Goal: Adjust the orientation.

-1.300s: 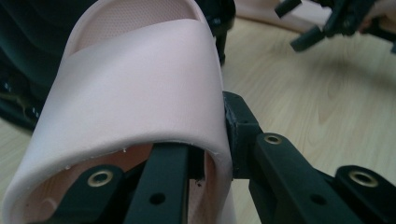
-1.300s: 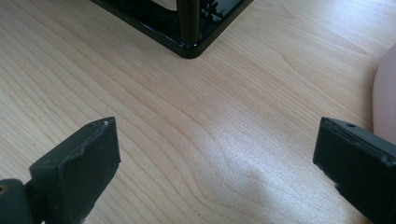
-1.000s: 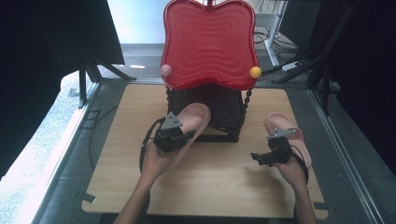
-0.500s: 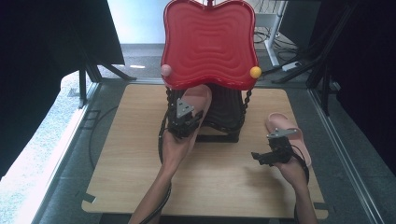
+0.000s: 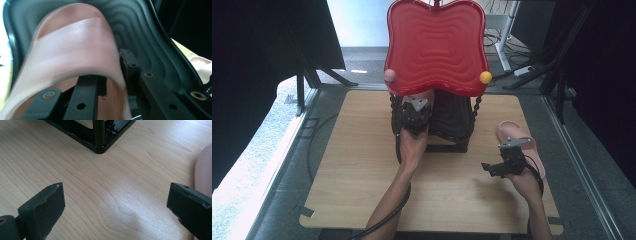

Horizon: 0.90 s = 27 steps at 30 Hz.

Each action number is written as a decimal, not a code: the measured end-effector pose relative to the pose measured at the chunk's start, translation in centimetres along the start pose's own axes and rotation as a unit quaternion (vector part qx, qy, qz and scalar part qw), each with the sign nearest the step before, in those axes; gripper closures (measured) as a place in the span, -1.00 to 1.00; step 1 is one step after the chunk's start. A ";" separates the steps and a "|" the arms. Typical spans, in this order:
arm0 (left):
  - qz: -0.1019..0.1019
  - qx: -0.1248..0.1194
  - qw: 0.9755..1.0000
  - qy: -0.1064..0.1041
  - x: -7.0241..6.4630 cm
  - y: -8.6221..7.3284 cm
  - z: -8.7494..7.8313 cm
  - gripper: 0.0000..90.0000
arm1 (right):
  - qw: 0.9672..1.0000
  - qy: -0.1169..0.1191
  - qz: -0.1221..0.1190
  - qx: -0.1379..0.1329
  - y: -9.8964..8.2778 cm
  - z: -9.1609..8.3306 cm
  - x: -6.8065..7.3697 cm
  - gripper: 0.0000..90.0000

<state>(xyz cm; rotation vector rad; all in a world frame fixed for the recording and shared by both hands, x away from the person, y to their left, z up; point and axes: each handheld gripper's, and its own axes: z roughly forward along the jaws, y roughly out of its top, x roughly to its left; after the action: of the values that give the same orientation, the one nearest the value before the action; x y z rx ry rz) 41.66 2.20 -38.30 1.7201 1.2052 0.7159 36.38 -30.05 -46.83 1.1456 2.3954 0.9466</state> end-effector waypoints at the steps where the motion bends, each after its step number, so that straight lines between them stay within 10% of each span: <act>1: -0.002 0.004 1.000 0.000 -0.1 0.0 0.3 0.63 | 1.000 0.000 0.000 0.000 0.0 0.0 0.0 -0.96; 7: 0.020 0.025 0.999 -0.013 -0.4 0.2 0.4 0.20 | 1.000 -0.001 -0.001 -0.001 0.0 -0.1 0.0 -0.96; 14: 0.038 0.045 0.995 -0.079 0.3 -0.4 -1.3 -0.19 | 1.000 -0.002 0.002 -0.003 0.0 -0.2 -0.1 -0.95; 27: 0.117 0.074 0.978 -0.154 2.1 -2.9 -7.3 0.08 | 1.000 0.000 -0.004 -0.001 0.1 -0.1 0.1 -0.93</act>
<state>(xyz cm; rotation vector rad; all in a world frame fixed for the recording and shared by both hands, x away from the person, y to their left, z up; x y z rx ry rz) 35.14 7.01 -37.79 2.0345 0.8684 0.4803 36.29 -29.96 -46.72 1.1360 2.3961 0.9455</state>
